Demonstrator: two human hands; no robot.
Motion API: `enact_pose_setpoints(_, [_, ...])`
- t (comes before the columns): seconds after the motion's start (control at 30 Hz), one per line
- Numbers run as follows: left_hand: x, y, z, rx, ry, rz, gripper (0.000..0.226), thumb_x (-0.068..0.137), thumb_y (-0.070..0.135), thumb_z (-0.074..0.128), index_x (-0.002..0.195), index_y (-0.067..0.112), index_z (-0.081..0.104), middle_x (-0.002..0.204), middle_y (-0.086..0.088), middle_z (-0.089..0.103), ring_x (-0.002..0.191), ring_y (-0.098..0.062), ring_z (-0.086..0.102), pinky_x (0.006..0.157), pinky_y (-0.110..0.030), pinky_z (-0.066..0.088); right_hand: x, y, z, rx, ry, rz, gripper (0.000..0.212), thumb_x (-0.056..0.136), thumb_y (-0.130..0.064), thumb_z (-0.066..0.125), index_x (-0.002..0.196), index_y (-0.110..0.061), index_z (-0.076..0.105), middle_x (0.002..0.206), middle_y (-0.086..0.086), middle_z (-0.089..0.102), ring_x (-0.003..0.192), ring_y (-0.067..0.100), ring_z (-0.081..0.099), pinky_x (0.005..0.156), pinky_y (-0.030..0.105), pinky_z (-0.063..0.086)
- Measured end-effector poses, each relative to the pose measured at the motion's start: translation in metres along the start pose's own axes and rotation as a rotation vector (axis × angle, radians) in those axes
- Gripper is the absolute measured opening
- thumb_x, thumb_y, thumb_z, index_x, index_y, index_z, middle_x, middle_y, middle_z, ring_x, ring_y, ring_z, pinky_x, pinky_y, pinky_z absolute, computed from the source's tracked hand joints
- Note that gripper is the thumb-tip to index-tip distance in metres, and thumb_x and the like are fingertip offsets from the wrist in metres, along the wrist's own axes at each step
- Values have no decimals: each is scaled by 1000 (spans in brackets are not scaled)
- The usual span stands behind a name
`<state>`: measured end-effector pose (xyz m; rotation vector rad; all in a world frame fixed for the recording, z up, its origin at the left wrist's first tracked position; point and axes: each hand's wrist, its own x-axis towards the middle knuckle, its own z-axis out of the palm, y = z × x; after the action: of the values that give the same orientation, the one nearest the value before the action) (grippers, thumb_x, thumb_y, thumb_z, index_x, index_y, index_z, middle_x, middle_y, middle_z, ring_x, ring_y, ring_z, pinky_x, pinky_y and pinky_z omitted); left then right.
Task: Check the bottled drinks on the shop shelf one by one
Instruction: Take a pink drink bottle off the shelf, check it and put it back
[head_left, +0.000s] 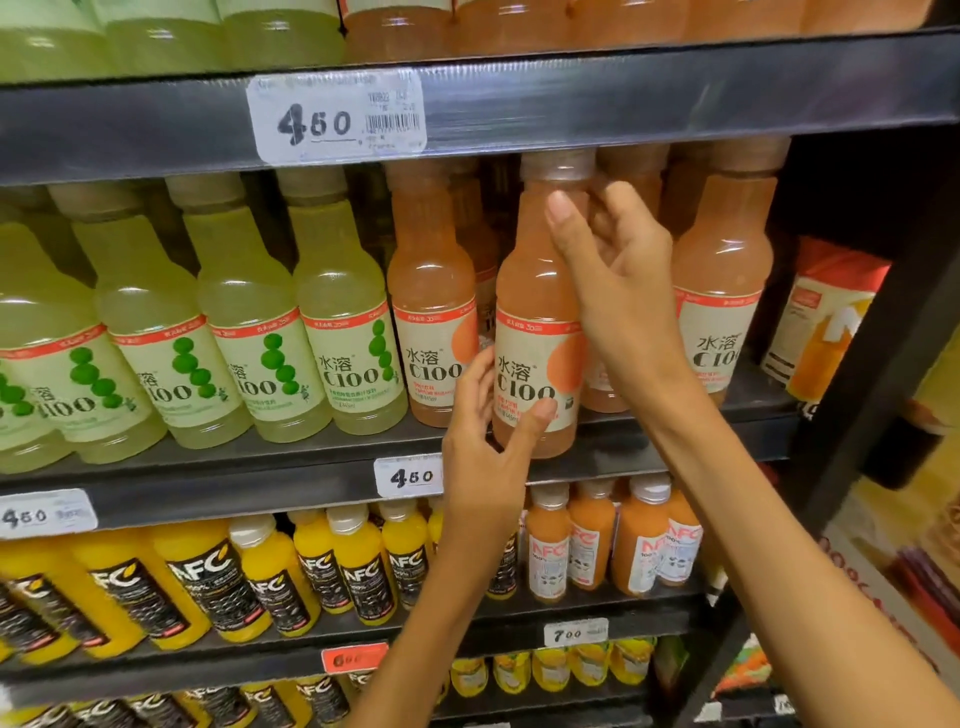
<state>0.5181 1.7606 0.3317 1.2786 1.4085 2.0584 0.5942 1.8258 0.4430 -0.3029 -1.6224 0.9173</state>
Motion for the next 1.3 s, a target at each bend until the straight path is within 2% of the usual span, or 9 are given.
enact_pose_setpoints(0.13, [1,-7,7,111,55,53,53,88,20,63,136,21,43,131,11,56,121,1,52,96,-15,44,10,7,-2,-108,-24,17,23,93,-24,61,80,-25,43,76,-11,50,70,-3,49,65,21,45])
enact_pose_setpoints(0.27, [-4,-6,18,270,197,68,57,88,28,64,140,20,43,136,4,53,126,-9,49,104,-32,44,13,9,-12,-248,-147,-2,27,91,-29,64,96,-9,48,95,11,62,88,22,61,80,43,52])
enact_pose_setpoints(0.33, [-6,-2,24,326,281,86,56,87,27,68,138,22,45,133,4,54,123,-8,51,102,-29,45,11,11,-20,-272,-217,-26,32,89,-25,67,106,-6,47,109,13,62,102,25,61,90,42,51])
enact_pose_setpoints(0.43, [-6,-2,30,462,391,161,57,82,27,73,133,14,51,123,3,51,115,-9,48,97,-16,42,0,15,-31,-296,-288,-42,52,87,-20,70,131,-8,45,131,3,56,121,10,53,102,28,45])
enact_pose_setpoints(0.5, [-6,-2,32,590,456,196,59,79,31,74,131,12,53,117,2,46,110,-9,40,94,-12,36,-7,17,-33,-358,-266,-61,63,85,-19,72,138,-8,42,137,5,51,126,12,49,105,28,43])
enact_pose_setpoints(0.8, [-13,-11,38,625,418,232,63,82,7,72,138,2,43,130,-13,50,122,-26,48,98,-47,46,-16,18,-19,-529,-84,-164,51,86,-14,70,132,-3,51,129,11,60,117,21,57,94,17,39])
enact_pose_setpoints(1.07, [-6,-11,34,676,399,240,60,83,5,70,137,0,45,127,-14,53,119,-27,49,94,-47,47,-22,23,-4,-670,-2,-241,44,90,-11,63,130,5,52,127,21,59,120,32,56,97,29,43])
enact_pose_setpoints(1.2, [-3,-8,37,800,423,200,63,81,10,73,138,4,47,127,-14,56,119,-29,50,92,-46,49,-25,24,-2,-676,-1,-235,38,93,-11,60,128,4,55,129,21,58,124,31,53,102,23,33])
enact_pose_setpoints(1.3, [-5,-6,36,814,418,212,62,82,13,73,137,5,47,131,-14,54,123,-29,49,94,-42,49,-26,17,-14,-569,156,-305,31,90,-5,63,120,4,61,120,18,64,116,21,58,99,17,38])
